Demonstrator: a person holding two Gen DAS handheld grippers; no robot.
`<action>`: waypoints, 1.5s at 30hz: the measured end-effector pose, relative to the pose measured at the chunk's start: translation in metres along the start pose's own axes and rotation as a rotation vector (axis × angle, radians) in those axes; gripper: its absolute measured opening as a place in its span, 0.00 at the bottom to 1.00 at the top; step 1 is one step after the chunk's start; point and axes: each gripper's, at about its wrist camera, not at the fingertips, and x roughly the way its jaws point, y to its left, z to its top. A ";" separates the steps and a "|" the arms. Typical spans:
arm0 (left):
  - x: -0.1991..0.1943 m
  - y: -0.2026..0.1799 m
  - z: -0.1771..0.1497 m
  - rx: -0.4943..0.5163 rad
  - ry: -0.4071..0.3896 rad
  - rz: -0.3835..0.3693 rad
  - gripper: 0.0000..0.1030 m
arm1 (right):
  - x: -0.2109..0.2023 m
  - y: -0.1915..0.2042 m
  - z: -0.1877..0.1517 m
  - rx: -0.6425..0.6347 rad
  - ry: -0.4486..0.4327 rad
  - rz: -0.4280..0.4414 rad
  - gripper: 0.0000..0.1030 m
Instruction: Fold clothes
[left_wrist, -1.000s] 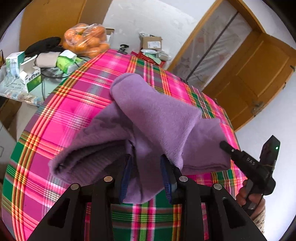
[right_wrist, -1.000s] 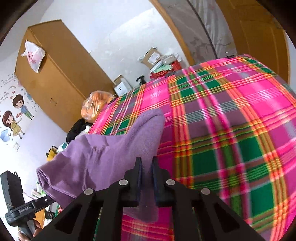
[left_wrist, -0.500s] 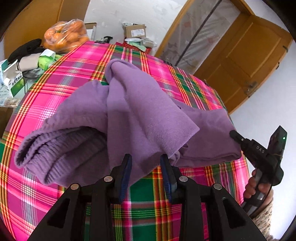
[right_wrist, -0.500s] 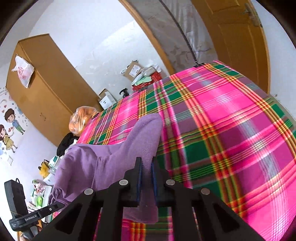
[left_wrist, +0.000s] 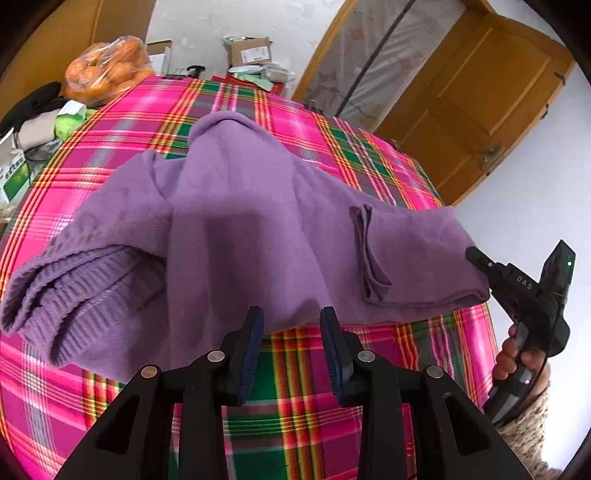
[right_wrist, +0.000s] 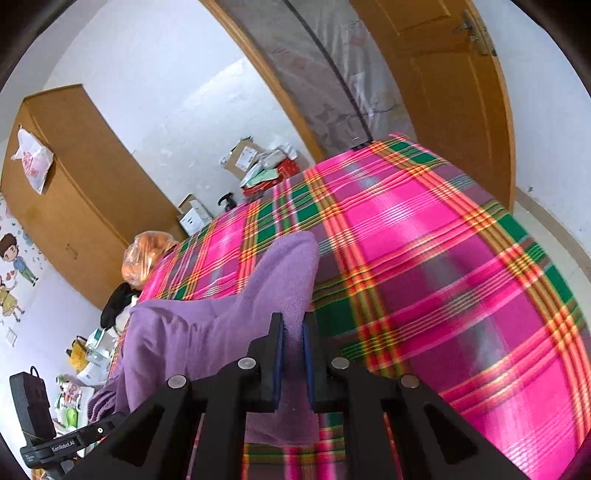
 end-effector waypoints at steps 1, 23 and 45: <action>0.002 -0.002 0.000 0.001 0.003 -0.003 0.32 | -0.001 -0.004 0.001 0.004 -0.002 -0.006 0.10; 0.021 -0.019 -0.003 0.022 0.047 -0.031 0.32 | -0.025 -0.061 0.013 0.074 -0.038 -0.145 0.09; 0.021 -0.017 -0.005 0.008 0.047 -0.047 0.32 | -0.031 -0.058 -0.002 0.002 0.006 -0.143 0.07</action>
